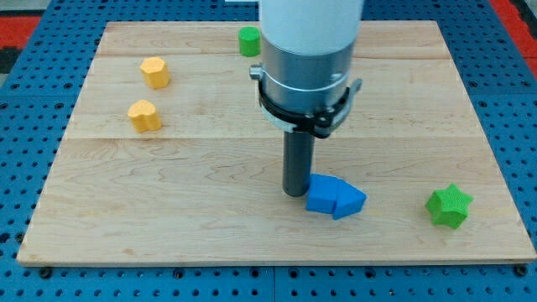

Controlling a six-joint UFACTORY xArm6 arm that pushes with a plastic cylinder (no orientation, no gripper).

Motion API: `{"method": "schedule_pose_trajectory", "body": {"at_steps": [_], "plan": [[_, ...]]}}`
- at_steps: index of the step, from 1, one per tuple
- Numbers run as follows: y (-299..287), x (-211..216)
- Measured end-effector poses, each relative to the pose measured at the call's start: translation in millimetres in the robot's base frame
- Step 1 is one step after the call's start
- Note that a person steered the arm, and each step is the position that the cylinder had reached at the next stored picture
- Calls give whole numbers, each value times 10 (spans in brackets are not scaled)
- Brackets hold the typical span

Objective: Separate the blue cube and blue triangle from each other

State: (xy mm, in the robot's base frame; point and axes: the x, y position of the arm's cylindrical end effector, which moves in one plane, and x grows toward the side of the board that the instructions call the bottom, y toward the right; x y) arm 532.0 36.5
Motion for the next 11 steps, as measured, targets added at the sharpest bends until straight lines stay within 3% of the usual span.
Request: {"method": "schedule_pose_trajectory", "body": {"at_steps": [1,2,3,4,5,6,8,11], "plan": [[243,16],[162,35],[-89,-208],[241,-345],[1275,-443],[1357,-133],[945,147],[12,-64]]}}
